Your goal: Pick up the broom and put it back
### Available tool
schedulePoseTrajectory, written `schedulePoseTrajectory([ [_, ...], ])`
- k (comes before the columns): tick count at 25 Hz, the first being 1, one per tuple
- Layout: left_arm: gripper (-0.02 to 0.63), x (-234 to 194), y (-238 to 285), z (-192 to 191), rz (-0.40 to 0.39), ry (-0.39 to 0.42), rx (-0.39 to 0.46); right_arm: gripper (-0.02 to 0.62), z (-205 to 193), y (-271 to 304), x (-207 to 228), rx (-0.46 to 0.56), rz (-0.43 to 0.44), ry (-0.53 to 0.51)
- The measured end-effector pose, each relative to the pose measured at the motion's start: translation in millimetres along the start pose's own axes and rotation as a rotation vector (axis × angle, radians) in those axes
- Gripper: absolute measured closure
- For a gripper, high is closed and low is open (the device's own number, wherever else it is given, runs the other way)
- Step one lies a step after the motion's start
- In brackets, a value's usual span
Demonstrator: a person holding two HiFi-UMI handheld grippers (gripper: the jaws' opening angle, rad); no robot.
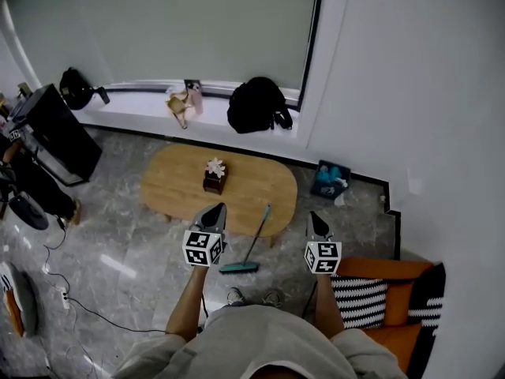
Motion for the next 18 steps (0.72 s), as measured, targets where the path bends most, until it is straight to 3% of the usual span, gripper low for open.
schedulePoseTrajectory([
  [18, 0.603, -4.2, -13.4, 13.7, 0.023, 0.018, 0.038, 0.595, 14.9, -0.8, -7.3, 0.01, 0.02, -0.051],
])
Point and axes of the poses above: the fingertips, and each gripper's own axes: y forward along the fingers, x to its right, z out of its top, the point moved 6 cm from there along -y, backward along the fingers, and after that the axes turned 9 degrees about x, right-handed, at the moved point
